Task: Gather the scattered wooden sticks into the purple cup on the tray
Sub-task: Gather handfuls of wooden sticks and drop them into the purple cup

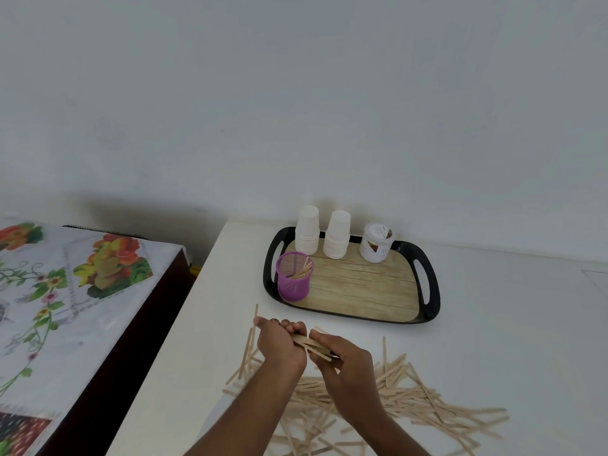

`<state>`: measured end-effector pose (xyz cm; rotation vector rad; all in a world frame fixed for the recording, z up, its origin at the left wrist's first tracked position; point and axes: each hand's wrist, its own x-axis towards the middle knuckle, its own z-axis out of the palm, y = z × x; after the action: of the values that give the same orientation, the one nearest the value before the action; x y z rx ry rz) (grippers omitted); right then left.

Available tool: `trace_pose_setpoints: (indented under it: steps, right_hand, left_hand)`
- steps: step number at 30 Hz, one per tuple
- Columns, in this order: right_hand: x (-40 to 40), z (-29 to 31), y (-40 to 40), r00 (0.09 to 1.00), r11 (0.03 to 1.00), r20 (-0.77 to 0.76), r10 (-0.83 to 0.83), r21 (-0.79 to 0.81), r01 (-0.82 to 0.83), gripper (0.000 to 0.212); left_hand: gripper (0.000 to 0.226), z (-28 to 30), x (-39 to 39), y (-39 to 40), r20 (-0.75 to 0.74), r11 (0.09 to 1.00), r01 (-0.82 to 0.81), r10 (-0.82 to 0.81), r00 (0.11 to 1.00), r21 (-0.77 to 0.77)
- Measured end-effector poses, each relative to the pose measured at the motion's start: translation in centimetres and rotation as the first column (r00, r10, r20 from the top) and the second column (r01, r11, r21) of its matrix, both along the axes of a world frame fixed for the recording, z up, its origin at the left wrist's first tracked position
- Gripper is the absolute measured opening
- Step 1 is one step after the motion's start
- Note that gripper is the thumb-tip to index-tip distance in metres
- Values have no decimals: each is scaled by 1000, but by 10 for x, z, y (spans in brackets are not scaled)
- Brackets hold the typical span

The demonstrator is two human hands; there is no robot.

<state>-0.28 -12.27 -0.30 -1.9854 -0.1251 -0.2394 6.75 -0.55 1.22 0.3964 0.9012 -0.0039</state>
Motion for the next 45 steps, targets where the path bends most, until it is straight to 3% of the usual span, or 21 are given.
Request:
trace_pose_setpoints:
  steps: [6, 13, 18, 25, 28, 32, 35, 36, 38, 39, 41, 45]
  right_hand:
    - [3, 2, 3, 992, 988, -122, -23, 149, 41, 28]
    - [-3, 2, 4, 964, 973, -252, 79, 232, -19, 50]
    - [-4, 3, 10, 963, 973, -263, 55, 232, 8, 32]
    - [-2, 3, 5, 958, 952, -285, -21, 287, 106, 18]
    - [1, 3, 3, 955, 960, -290, -67, 243, 141, 18]
    - [11, 11, -1, 944, 960, -314, -102, 218, 177, 18]
    - [27, 23, -4, 946, 961, -295, -131, 198, 195, 16]
    - [36, 27, -6, 951, 961, -275, -144, 189, 200, 16]
    - [58, 36, -8, 965, 971, -205, -164, 137, 194, 16]
    - [70, 41, -9, 973, 979, -159, -166, 90, 182, 15]
    - [95, 51, -9, 985, 987, -62, -161, -23, 160, 15]
    - [140, 66, -6, 990, 953, 100, -97, -279, 121, 10]
  left_hand:
    - [52, -3, 2, 6, -2, 999, -32, 32, 999, -30]
    - [49, -4, 5, 12, -19, 999, -51, 51, 998, 15]
    - [47, -4, 3, 10, -46, 995, -44, 49, 998, 92]
    - [50, -4, -3, 8, 8, 997, -58, 58, 998, 54]
    - [50, -6, -7, 5, 53, 989, 8, -16, 998, 149]
    - [44, -19, -10, 10, 86, 911, 103, -149, 985, 399]
    - [35, -37, -13, 32, 93, 700, 84, -210, 973, 709]
    - [31, -46, -15, 44, 91, 555, 60, -240, 966, 830]
    - [36, -68, -24, 73, 15, 180, 46, -326, 945, 983]
    - [43, -78, -28, 88, -51, 18, 61, -353, 934, 998]
    - [56, -98, -37, 120, -210, -209, 139, -373, 904, 968]
    - [72, -130, -49, 165, -528, -511, 294, -404, 747, 807]
